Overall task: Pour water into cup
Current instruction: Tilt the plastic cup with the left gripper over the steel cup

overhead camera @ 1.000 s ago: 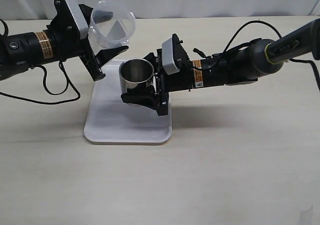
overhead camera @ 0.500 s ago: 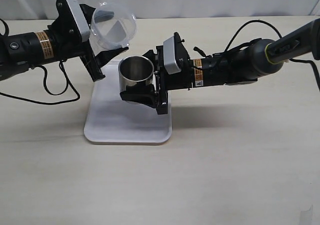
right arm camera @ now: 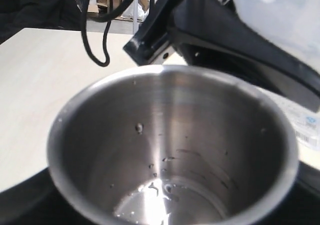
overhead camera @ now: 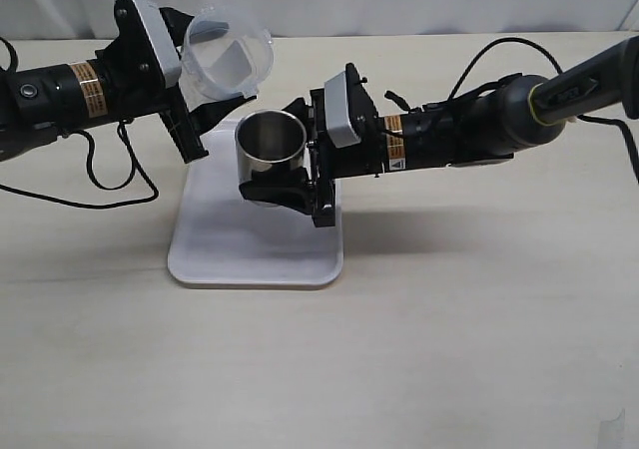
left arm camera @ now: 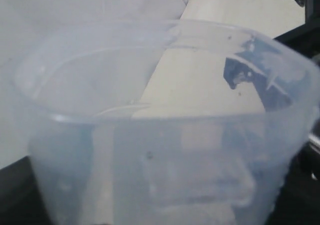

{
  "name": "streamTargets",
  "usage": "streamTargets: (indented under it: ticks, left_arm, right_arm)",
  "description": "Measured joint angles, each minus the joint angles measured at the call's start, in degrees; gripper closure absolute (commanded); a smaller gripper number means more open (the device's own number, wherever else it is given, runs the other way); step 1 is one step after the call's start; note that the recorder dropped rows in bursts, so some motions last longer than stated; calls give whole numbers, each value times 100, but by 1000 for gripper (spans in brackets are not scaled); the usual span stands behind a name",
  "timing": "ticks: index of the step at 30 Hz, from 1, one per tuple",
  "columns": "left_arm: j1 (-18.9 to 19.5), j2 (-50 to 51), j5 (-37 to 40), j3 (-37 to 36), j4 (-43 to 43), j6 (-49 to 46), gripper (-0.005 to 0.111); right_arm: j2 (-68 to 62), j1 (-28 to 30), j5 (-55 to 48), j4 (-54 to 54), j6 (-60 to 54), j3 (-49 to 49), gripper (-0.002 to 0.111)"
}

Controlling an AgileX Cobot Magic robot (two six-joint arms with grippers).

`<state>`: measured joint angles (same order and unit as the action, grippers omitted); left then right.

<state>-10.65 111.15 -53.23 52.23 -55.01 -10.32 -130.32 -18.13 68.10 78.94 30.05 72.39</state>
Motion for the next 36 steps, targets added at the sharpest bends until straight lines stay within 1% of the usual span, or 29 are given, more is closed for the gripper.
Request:
streamTargets:
  ticks: [6,22,31,36]
  left_arm:
    - [0,0,0,0,0,-23,107]
    - [0,0,-36,0,49,-35,107]
    - [0,0,-36,0,72,-308,107]
    - [0,0,-36,0,86,-501,107]
  right_arm:
    - [0,0,0,34,202,111,104]
    - [-137,-66,59,58,210,183,104]
    - [-137,-66,59,58,210,183,104]
    - [-137,-66,59,245,282,273,104]
